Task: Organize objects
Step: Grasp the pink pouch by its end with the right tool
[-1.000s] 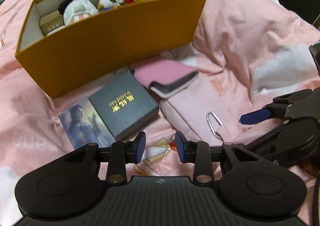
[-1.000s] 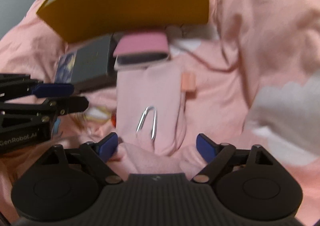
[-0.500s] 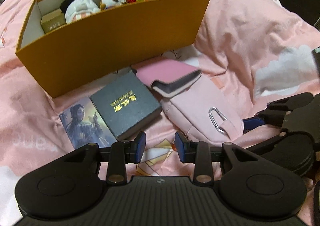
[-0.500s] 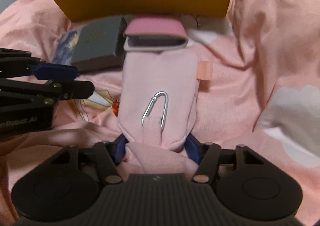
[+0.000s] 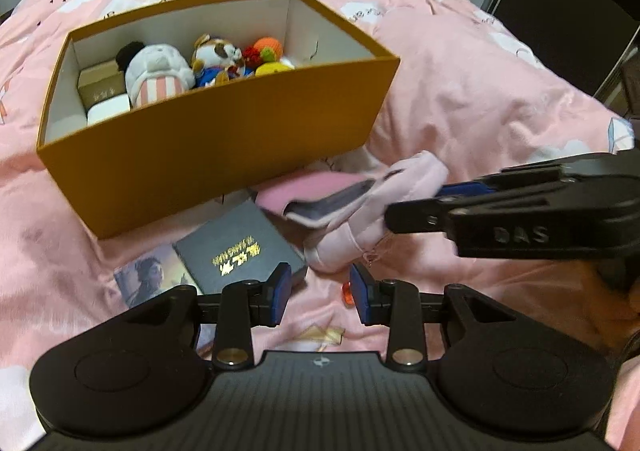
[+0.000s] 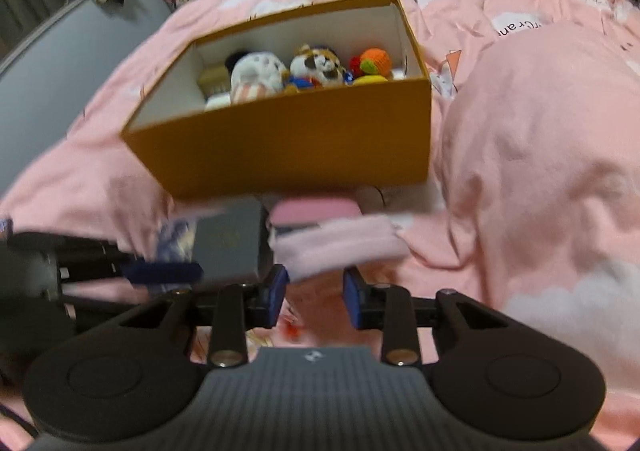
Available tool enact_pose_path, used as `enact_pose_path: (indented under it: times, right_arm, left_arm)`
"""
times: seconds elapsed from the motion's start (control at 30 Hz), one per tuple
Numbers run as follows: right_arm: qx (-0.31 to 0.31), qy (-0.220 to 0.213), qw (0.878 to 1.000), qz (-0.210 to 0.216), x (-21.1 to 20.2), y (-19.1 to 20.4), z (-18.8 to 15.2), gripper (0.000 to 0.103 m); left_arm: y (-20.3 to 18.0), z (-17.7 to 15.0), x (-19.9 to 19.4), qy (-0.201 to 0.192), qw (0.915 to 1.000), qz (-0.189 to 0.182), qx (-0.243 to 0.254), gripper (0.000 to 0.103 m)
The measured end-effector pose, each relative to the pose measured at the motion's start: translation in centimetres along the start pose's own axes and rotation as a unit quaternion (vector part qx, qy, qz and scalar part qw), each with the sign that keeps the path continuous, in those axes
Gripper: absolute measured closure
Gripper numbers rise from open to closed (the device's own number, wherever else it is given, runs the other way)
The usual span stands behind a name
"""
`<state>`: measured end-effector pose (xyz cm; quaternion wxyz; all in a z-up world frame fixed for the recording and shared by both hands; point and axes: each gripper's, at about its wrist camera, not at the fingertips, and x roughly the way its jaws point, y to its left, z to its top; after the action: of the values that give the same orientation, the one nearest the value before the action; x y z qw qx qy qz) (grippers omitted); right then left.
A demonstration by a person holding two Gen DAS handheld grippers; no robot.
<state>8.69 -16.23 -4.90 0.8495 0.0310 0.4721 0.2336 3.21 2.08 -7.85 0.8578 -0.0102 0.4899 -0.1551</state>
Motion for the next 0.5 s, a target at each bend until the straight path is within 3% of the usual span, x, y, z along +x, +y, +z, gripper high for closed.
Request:
enact_pose_path:
  times: [0.37,0.5]
  right_arm:
    - [0.007,-0.030,0.999,-0.007,2.2,0.1,2.0,0.064]
    - [0.010,-0.038,0.999,-0.017,1.1,-0.7,1.6,0.051]
  left_arm:
    - [0.3,2.4,2.2,-0.017,0.9997,-0.018,-0.004,0.063]
    - [0.7,2.3,2.3,-0.013,0.9997,-0.015,-0.015,0.063]
